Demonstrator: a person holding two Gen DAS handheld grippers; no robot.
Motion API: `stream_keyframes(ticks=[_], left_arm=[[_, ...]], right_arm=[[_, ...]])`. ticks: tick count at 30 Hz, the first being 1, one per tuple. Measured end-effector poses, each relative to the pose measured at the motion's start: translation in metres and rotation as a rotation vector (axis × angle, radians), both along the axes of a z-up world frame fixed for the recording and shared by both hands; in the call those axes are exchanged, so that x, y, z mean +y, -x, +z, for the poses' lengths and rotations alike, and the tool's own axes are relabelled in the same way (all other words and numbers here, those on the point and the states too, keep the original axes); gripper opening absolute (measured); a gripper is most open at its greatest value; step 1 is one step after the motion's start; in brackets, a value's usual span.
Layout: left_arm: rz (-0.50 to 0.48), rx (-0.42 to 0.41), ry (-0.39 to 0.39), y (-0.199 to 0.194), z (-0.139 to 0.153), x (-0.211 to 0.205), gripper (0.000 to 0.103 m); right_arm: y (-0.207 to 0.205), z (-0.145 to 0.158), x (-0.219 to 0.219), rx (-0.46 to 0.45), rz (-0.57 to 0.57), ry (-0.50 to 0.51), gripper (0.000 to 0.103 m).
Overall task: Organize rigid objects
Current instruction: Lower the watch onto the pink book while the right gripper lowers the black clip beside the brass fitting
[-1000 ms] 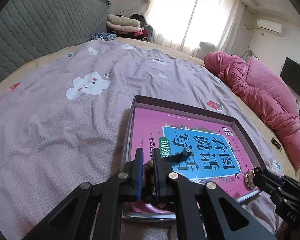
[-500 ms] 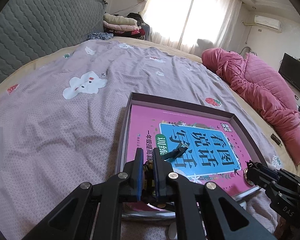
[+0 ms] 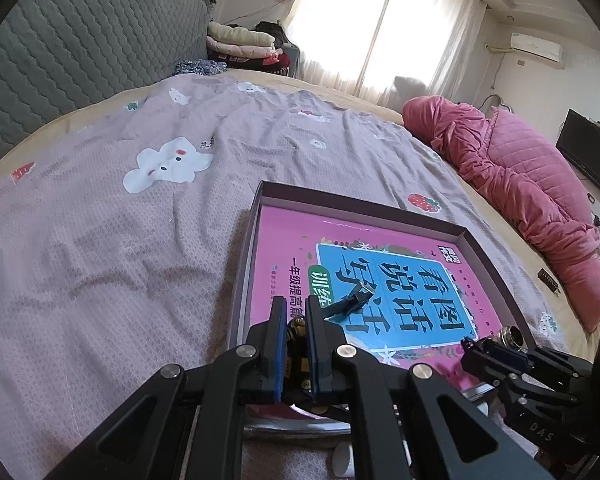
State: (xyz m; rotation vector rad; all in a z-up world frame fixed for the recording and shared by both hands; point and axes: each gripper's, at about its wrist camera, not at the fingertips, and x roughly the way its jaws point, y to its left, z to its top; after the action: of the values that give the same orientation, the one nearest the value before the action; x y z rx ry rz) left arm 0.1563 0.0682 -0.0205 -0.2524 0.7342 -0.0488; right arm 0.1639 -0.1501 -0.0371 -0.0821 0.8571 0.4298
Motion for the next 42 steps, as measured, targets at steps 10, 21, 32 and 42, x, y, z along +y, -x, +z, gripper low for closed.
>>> stream_keyframes(ticks=[10, 21, 32, 42], left_arm=[[-0.005, 0.003, -0.007, 0.001, 0.001, -0.003, 0.009], [-0.011, 0.005, -0.025, 0.001, 0.001, -0.004, 0.009], [-0.014, 0.007, -0.027, 0.0, 0.001, -0.004, 0.009], [-0.018, 0.006, -0.02, -0.001, 0.002, -0.003, 0.009]], right_arm=[[-0.003, -0.002, -0.008, 0.02, -0.036, 0.006, 0.025], [-0.006, -0.004, -0.013, 0.037, -0.048, 0.011, 0.025], [-0.007, -0.005, -0.014, 0.054, -0.06, -0.014, 0.025], [-0.003, 0.0, -0.015, 0.016, -0.066, -0.029, 0.027]])
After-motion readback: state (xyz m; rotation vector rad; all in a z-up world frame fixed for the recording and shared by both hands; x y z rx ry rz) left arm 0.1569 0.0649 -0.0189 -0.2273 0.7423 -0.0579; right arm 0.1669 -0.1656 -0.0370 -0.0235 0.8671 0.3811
